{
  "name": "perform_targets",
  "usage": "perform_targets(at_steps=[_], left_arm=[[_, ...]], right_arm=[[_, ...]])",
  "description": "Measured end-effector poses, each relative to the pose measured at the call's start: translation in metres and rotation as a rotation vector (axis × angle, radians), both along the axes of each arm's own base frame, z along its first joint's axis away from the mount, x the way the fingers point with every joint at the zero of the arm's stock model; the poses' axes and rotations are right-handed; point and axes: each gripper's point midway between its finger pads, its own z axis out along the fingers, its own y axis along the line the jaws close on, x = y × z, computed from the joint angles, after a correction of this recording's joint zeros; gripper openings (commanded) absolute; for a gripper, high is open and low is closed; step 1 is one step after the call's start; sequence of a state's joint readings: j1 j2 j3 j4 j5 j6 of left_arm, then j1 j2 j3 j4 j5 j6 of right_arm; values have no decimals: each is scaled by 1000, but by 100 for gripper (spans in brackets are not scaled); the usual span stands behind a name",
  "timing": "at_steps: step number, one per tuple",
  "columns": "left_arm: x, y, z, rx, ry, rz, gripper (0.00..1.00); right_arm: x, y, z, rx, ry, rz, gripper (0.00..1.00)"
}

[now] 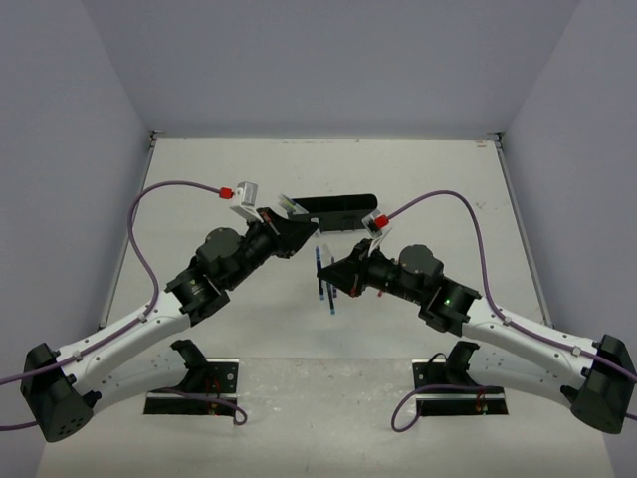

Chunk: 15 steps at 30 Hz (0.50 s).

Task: Sort the stationery into containers
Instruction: Close the pen cap on the pen.

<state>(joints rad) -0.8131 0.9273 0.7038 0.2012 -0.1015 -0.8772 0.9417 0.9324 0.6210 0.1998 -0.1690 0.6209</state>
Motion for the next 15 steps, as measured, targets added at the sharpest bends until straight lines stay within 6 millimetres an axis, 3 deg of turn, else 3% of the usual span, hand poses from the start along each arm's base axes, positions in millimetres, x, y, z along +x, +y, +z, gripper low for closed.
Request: perform_targets(at_steps=[15], left_arm=[[-6,-6,6,-30,-25,-45,0]], right_arm=[[9,-3,-9,-31,8,-55,0]])
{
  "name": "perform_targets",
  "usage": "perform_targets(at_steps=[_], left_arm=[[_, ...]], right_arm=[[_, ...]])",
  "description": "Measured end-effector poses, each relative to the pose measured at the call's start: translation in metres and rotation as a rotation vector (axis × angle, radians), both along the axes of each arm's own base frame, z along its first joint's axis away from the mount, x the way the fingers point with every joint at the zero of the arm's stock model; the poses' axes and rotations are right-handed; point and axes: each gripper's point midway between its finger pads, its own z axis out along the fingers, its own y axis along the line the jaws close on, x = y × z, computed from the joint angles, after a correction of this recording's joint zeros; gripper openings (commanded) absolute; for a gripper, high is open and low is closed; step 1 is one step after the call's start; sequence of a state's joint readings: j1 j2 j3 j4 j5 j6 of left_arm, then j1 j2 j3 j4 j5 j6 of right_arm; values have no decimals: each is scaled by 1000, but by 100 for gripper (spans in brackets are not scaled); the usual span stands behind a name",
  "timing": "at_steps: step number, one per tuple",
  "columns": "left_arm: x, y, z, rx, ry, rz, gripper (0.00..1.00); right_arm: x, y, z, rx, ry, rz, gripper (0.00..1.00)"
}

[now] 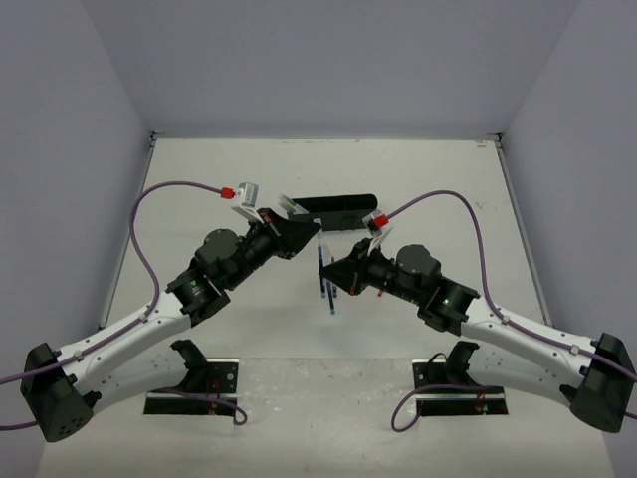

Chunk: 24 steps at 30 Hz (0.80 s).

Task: Sort the stationery into containers
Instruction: Close the pen cap on the pen.

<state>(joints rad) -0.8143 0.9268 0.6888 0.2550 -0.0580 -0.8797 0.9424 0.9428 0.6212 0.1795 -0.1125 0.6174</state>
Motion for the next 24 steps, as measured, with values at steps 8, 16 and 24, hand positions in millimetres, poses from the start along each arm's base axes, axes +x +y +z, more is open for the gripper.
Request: perform_targets(at_steps=[8,16,24], left_arm=[[0,0,2,-5,-6,-2,0],[1,-2,1,-1,-8,-2,0],[4,-5,-6,15,3,-2,0]], right_arm=[[1,-1,0,-5,0,-8,0],[2,-3,-4,-21,3,-15,0],[1,-3,-3,-25,5,-13,0]])
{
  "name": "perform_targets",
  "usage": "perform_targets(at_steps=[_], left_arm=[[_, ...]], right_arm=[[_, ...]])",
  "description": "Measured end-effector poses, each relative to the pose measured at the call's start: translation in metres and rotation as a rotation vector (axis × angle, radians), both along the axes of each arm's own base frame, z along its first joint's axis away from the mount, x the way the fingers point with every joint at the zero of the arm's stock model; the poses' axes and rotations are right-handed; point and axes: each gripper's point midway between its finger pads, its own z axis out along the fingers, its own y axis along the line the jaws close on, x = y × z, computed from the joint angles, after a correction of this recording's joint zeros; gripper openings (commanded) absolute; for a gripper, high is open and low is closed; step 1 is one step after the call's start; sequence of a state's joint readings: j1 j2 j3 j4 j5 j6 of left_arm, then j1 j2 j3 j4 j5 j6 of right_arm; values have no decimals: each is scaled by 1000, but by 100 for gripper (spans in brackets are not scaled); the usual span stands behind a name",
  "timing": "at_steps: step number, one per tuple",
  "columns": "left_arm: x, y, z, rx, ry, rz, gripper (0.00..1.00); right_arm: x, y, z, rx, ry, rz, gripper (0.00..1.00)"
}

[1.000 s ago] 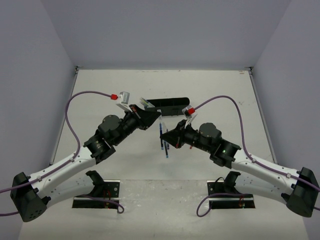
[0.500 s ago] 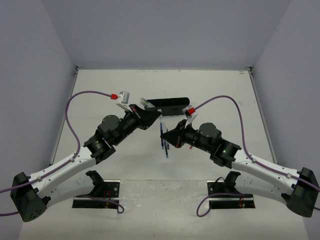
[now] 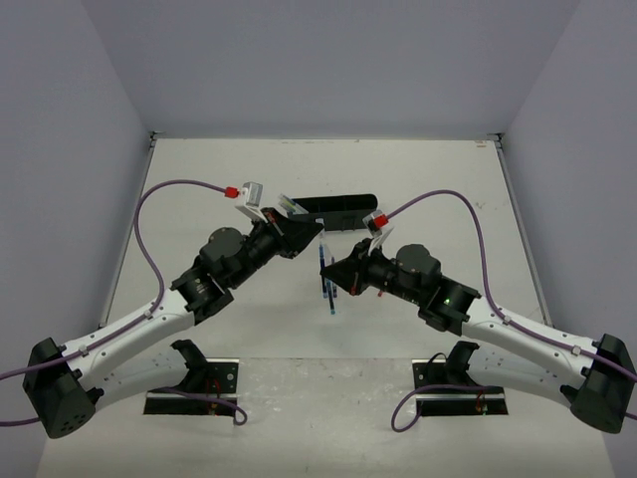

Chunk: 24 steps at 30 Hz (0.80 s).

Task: Sort the stationery into containers
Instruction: Close the pen cap on the pen.

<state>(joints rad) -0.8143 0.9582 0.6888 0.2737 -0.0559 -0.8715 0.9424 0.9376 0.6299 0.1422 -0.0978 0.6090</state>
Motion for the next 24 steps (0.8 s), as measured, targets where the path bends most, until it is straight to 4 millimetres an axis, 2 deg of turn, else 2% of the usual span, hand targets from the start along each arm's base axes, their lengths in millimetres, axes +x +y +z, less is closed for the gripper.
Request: perform_targets(at_steps=[24], left_arm=[[-1,-3,-6,6,5,-19,0]], right_arm=[[3,-2,15,12,-23,-17,0]])
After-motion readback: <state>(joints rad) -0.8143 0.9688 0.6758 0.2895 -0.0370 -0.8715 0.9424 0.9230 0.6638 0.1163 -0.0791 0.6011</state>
